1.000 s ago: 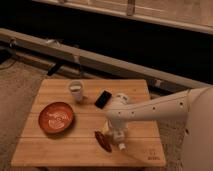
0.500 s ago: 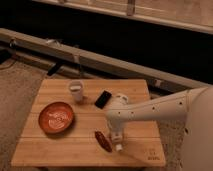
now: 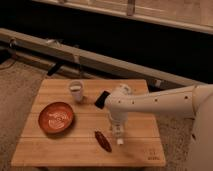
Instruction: Stand the bottle upright
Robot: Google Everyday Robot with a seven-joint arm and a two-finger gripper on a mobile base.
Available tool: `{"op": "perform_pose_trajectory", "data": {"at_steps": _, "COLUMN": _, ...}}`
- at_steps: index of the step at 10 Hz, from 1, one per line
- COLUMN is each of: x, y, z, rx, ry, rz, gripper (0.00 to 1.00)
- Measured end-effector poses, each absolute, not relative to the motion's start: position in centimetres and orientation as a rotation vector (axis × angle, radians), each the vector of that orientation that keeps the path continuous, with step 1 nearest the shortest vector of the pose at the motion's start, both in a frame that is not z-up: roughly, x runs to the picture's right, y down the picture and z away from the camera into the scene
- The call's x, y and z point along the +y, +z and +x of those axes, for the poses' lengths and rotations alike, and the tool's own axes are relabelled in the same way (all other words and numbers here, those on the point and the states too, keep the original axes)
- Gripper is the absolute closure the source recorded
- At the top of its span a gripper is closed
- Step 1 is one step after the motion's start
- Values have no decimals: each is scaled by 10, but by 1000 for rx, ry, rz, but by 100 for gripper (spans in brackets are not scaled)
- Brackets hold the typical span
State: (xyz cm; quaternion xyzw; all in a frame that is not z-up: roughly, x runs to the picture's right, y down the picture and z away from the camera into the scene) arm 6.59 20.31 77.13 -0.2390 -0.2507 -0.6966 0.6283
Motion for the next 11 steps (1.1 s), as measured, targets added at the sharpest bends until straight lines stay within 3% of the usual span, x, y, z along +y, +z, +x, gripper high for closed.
{"op": "perform_pose_trajectory", "data": {"at_steps": 4, "x": 139, "y": 741, "z": 81, "rx": -587, "ry": -1580, "rz": -567, "gripper": 100}}
{"op": "perform_pose_trajectory", "data": {"at_steps": 11, "x": 116, "y": 739, "z": 87, "rx": -696, "ry": -1378, "rz": -632, "gripper": 100}}
